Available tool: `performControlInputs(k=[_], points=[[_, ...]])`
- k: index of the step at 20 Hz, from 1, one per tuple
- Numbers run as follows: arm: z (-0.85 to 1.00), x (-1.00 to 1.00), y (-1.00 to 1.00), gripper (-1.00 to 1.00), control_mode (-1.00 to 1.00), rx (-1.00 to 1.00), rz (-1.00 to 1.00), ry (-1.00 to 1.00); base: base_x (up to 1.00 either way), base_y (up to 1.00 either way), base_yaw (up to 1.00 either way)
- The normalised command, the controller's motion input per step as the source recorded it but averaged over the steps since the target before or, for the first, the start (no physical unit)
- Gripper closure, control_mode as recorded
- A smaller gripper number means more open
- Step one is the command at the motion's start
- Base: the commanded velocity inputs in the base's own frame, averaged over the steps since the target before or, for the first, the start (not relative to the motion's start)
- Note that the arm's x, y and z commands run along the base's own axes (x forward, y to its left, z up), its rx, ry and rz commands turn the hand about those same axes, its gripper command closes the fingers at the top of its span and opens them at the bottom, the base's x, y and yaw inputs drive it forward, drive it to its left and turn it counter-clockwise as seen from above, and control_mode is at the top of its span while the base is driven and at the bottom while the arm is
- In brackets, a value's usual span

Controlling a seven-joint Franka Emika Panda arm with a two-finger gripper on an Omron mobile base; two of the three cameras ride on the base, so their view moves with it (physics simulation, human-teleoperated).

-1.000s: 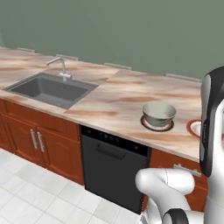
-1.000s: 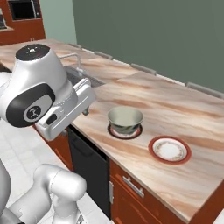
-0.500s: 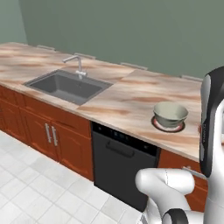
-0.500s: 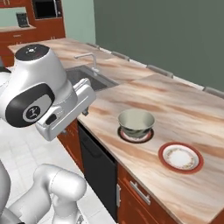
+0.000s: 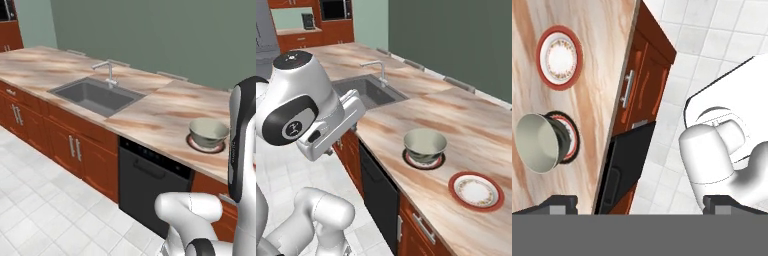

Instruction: Move the bowls from the cabinet to the plates on the dining table.

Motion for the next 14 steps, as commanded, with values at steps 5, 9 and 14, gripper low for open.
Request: performControlInputs(k=[5, 9, 14], points=[[0.00, 0.00, 0.00, -1.00, 1.00, 0.00, 0.00, 0.00, 0.00, 0.00, 0.25], [0.00, 0.00, 0.00, -1.00, 1.00, 0.00, 0.00, 0.00, 0.00, 0.00, 0.25], [0.00, 0.00, 0.00, -1.00, 1.00, 0.00, 0.00, 0.00, 0.00, -0.01, 0.25]])
